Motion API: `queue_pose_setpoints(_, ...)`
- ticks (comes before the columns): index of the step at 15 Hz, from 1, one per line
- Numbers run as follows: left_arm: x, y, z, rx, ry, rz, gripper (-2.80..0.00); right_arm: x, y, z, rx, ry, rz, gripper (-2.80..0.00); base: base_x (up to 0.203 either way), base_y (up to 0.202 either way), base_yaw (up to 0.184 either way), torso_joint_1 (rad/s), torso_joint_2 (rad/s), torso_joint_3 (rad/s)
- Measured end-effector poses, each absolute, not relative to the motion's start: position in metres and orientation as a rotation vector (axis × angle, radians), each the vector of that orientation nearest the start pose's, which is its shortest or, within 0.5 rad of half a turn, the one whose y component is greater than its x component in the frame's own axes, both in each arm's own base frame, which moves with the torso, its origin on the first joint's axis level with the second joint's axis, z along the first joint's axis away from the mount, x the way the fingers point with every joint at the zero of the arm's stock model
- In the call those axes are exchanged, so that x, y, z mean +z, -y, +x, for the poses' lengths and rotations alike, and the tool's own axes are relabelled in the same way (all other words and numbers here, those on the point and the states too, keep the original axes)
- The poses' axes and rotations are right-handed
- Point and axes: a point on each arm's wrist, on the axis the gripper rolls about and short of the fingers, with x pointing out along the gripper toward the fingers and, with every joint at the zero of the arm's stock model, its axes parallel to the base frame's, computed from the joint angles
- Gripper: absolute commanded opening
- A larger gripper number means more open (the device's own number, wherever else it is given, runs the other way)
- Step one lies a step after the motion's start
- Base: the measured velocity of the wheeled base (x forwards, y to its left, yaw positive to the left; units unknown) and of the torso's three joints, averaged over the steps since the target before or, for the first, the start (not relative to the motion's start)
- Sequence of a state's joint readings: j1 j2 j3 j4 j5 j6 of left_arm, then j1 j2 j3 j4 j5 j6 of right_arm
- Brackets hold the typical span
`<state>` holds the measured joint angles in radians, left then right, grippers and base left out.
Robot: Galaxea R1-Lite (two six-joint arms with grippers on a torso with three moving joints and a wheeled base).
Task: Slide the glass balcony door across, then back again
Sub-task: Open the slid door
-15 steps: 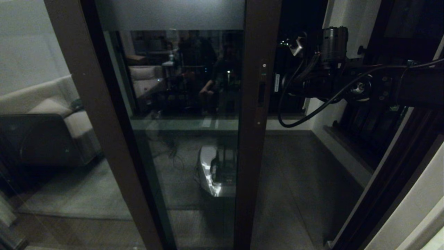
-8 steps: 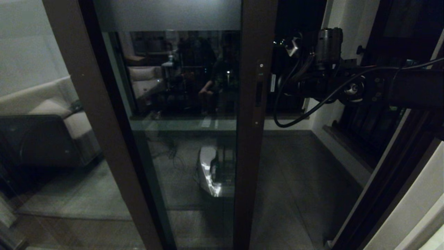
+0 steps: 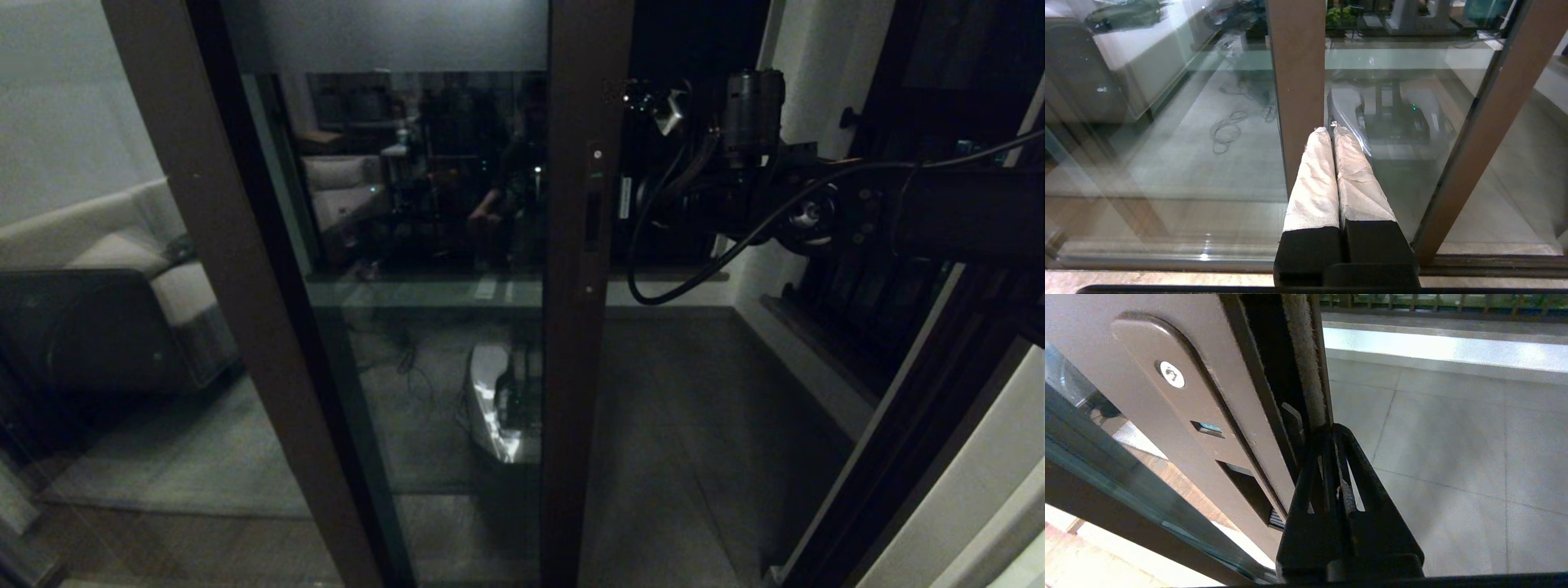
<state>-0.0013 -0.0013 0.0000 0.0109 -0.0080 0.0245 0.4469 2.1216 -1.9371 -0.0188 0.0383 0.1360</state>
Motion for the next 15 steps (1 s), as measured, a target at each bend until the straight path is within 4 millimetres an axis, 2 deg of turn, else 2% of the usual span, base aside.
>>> queue_pose_setpoints(15, 0.074, 0.0, -0.023, -0.009, -0.009, 0.024, -2.8, 0.27, -0.227, 0.395, 0.536, -0.21, 0.081, -2.8, 0.0, 0.0, 0.0, 0.0, 0.0, 0.0)
